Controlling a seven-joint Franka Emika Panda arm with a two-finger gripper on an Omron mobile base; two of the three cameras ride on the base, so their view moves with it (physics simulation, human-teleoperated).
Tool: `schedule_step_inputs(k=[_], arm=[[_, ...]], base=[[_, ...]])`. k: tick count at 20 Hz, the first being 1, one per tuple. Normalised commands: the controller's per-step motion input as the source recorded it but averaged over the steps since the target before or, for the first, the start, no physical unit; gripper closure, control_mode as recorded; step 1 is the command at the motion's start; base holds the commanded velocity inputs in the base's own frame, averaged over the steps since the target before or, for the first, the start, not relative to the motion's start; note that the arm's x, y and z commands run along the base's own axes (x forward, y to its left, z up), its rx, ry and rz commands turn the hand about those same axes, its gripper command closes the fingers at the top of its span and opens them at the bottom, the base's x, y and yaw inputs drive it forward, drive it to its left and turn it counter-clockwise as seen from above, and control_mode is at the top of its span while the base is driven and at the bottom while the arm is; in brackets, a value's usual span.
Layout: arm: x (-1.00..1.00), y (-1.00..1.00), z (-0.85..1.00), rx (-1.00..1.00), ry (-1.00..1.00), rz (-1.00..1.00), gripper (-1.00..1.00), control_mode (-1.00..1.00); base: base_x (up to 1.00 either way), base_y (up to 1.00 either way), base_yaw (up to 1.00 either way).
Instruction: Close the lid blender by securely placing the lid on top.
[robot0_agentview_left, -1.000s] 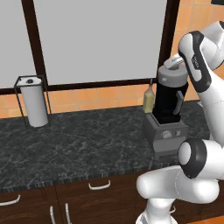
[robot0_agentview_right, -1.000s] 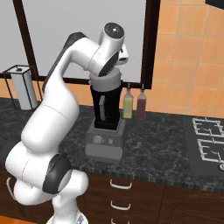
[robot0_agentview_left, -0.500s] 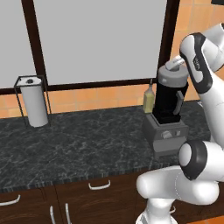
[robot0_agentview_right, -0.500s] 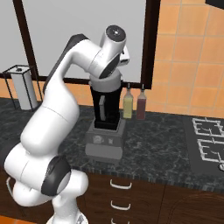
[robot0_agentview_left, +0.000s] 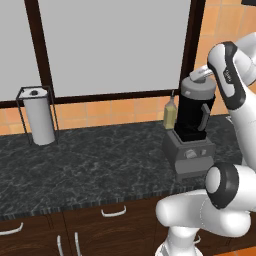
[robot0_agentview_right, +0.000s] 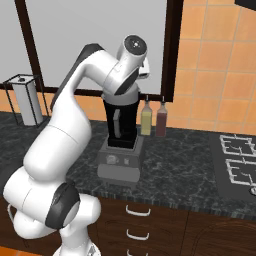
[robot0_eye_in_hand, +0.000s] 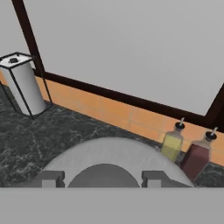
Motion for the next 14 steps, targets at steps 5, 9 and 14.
schedule_step_inputs(k=[5, 9, 14], arm=[[0.02, -0.03, 0.17, 0.09, 0.1, -0.1, 1.0, -1.0], [0.0, -0.21, 0.07, 0.11, 0.08, -0.12, 1.0, -1.0], [0.0, -0.37, -0.05, 0.09, 0.0, -0.09, 1.0, -1.0]], base=[[0.0, 0.0, 0.0], [0.0, 0.0, 0.0], [0.0, 0.0, 0.0]])
